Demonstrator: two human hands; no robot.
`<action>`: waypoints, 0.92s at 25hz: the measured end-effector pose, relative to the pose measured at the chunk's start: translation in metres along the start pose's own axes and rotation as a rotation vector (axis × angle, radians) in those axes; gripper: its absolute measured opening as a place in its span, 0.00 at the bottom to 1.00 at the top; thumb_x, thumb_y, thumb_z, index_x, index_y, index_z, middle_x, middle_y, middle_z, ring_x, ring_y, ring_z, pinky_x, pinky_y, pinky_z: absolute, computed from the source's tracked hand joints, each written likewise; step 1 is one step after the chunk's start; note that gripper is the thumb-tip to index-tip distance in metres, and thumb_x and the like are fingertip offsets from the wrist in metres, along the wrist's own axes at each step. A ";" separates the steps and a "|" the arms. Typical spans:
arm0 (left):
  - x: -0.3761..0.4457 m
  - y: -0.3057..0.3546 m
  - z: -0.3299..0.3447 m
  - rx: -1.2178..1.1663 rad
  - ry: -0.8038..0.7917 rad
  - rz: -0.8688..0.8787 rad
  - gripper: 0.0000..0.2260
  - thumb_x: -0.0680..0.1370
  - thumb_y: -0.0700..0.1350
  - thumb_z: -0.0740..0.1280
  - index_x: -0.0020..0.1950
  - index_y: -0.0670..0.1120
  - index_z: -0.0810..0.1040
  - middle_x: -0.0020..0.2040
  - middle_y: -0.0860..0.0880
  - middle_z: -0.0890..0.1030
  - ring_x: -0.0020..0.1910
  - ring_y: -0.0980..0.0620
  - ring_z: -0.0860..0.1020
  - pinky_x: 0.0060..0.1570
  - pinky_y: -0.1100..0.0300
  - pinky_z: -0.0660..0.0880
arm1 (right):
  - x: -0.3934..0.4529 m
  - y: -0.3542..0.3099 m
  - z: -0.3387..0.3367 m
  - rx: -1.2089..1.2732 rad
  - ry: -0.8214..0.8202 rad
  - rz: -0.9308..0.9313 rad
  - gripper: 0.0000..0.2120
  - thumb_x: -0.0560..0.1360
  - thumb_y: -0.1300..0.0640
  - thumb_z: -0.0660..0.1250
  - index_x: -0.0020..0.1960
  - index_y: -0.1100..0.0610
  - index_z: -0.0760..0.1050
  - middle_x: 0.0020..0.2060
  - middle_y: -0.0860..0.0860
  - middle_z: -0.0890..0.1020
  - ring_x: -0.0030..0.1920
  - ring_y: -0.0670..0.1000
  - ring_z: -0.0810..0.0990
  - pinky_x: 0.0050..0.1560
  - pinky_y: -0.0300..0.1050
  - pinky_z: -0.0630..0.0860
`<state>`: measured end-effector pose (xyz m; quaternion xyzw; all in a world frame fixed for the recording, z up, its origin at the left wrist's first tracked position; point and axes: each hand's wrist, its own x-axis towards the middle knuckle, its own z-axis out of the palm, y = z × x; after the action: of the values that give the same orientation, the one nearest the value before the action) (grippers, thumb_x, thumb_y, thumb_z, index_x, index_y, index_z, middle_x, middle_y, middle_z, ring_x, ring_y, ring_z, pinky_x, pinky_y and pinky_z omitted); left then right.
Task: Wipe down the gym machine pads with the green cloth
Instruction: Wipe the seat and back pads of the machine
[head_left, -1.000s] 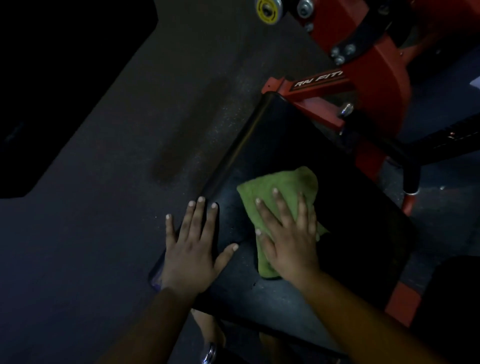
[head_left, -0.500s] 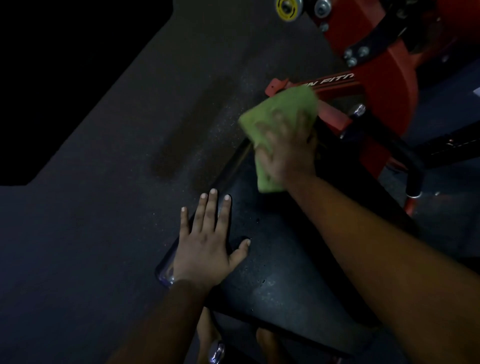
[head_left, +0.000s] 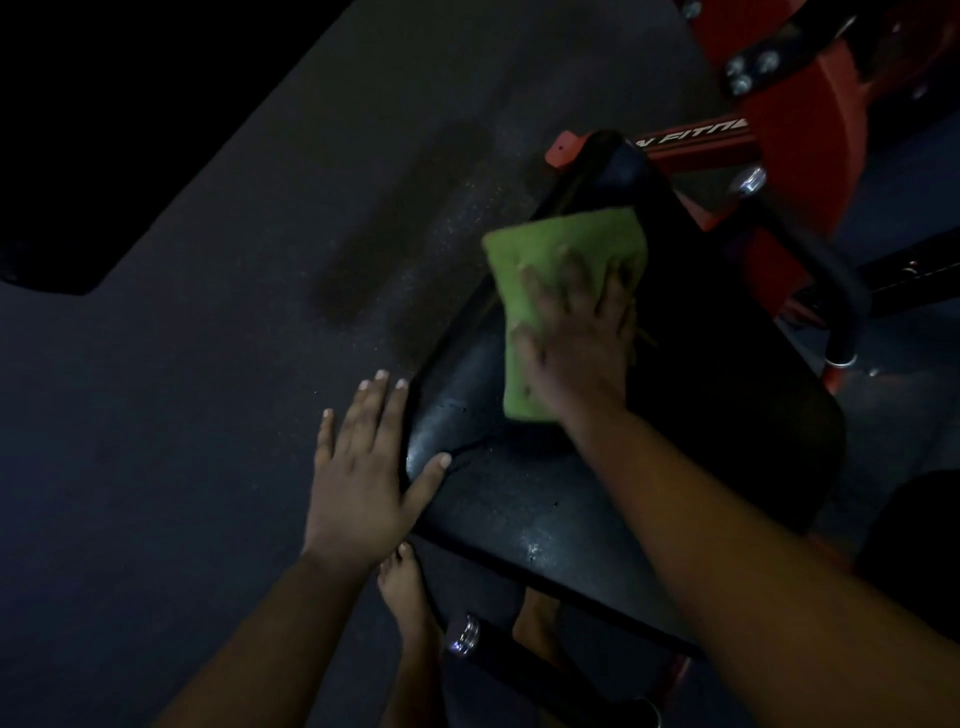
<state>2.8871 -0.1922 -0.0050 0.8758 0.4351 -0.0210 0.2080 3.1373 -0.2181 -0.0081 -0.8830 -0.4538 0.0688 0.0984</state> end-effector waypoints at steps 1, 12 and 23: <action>-0.010 -0.010 0.000 -0.034 -0.034 -0.004 0.37 0.80 0.68 0.52 0.83 0.49 0.54 0.83 0.49 0.55 0.82 0.51 0.52 0.78 0.40 0.54 | -0.031 -0.008 0.002 0.008 -0.034 -0.106 0.31 0.76 0.38 0.58 0.78 0.38 0.60 0.81 0.49 0.58 0.78 0.69 0.52 0.73 0.72 0.57; -0.021 -0.025 0.001 -0.091 -0.100 0.079 0.35 0.82 0.66 0.51 0.84 0.51 0.47 0.84 0.49 0.49 0.82 0.53 0.45 0.80 0.47 0.50 | -0.194 0.045 0.016 -0.022 -0.139 -0.128 0.31 0.78 0.38 0.56 0.79 0.44 0.59 0.80 0.54 0.59 0.76 0.74 0.54 0.65 0.78 0.62; -0.020 -0.027 0.000 -0.218 -0.099 0.079 0.31 0.83 0.60 0.53 0.83 0.49 0.51 0.84 0.49 0.51 0.82 0.52 0.48 0.79 0.47 0.49 | -0.081 -0.061 0.010 0.091 -0.030 0.048 0.27 0.79 0.38 0.56 0.78 0.38 0.62 0.82 0.47 0.54 0.80 0.65 0.46 0.72 0.76 0.52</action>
<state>2.8539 -0.1933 -0.0102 0.8625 0.3889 -0.0087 0.3238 3.0404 -0.2484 -0.0007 -0.8870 -0.4305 0.1049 0.1303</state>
